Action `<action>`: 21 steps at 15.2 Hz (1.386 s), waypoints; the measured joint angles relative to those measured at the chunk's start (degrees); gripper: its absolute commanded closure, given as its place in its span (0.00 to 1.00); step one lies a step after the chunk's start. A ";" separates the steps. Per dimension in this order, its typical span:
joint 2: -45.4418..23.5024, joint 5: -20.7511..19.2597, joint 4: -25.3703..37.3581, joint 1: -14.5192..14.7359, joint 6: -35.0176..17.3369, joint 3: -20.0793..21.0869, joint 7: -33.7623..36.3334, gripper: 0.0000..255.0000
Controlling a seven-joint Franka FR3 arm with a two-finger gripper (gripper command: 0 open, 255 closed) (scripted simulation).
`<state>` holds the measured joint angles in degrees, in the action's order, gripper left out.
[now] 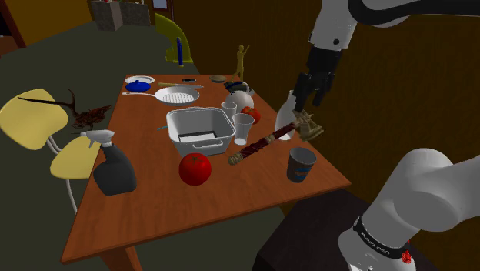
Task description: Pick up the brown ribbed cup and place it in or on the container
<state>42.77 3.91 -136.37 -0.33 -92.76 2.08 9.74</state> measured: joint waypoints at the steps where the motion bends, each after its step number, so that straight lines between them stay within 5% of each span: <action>1: 0.00 0.00 0.00 0.00 0.00 0.00 0.00 0.00; 12: 3.01 -4.23 -17.04 -3.52 -14.24 -9.51 -11.10 0.00; 21: -4.34 -8.13 -26.30 -6.98 -30.78 -19.24 -21.66 0.00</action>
<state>38.42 -4.22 -162.67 -7.31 -123.54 -17.16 -11.92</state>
